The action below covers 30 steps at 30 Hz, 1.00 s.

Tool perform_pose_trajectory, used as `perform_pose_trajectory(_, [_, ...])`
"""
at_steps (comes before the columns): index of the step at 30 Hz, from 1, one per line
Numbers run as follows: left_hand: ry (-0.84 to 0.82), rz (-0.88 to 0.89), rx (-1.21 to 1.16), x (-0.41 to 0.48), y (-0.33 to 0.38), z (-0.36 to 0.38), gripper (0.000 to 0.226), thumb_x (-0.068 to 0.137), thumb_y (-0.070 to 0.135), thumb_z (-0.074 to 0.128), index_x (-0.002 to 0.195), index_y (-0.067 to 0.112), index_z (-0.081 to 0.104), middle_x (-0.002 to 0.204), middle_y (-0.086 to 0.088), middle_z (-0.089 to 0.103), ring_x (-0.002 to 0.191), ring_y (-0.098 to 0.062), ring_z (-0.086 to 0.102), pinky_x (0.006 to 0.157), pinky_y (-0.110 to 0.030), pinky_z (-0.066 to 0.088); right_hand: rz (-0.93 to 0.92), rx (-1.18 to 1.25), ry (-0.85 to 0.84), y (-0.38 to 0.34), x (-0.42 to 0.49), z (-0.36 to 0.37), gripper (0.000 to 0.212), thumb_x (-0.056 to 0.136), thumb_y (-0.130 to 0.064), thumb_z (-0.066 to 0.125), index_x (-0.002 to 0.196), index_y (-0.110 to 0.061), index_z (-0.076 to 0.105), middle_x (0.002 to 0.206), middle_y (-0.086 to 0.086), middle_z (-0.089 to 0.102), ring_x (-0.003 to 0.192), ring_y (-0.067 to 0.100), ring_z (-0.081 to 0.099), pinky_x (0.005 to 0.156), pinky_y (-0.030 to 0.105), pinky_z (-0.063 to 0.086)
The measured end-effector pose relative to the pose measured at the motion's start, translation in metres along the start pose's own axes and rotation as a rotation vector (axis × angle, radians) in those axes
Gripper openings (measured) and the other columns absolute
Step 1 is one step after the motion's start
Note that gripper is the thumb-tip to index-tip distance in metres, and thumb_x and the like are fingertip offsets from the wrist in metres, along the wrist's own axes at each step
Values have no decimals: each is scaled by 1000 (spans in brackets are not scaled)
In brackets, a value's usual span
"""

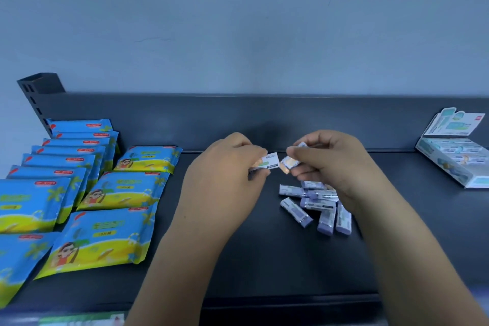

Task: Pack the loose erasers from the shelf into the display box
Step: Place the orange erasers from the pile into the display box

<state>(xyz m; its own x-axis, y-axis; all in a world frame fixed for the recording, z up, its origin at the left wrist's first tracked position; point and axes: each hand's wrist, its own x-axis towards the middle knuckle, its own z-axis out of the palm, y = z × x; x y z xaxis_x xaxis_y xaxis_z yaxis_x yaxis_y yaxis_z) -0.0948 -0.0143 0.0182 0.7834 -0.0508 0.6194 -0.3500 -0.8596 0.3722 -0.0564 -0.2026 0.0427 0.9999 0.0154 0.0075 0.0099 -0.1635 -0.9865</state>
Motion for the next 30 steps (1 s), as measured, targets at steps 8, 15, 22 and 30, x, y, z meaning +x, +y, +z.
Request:
perform_pose_trajectory(8, [-42, -9, -109, 5, 31, 7, 16, 83, 30, 75, 98, 34, 75, 95, 14, 62, 83, -9, 62, 70, -38, 54, 39, 269, 71, 18, -7, -36, 19, 84, 5, 75, 100, -4, 73, 92, 23, 76, 82, 30, 78, 75, 29, 63])
perform_pose_trajectory(15, [-129, -33, -77, 14, 69, 31, 15, 83, 28, 75, 96, 36, 75, 93, 13, 62, 83, -10, 63, 73, -40, 54, -40, 2, 0, 33, -15, -80, 30, 74, 5, 82, 96, -14, 76, 85, 5, 79, 79, 21, 76, 68, 29, 59])
perform_pose_trajectory(22, [-170, -62, -132, 32, 135, 74, 14, 84, 28, 75, 95, 36, 75, 93, 14, 63, 84, -8, 63, 75, -40, 53, -198, -184, 14, 43, -12, -165, 26, 78, -2, 81, 93, -23, 78, 81, -12, 77, 76, 5, 71, 73, 18, 53])
perform_pose_trajectory(30, [-186, -103, -268, 32, 204, 121, 17, 82, 21, 78, 96, 31, 77, 92, 11, 65, 82, -6, 62, 77, -36, 52, -209, -211, 48, 61, -5, -260, 28, 76, -10, 85, 94, -30, 79, 82, -10, 75, 75, 3, 67, 69, 18, 45])
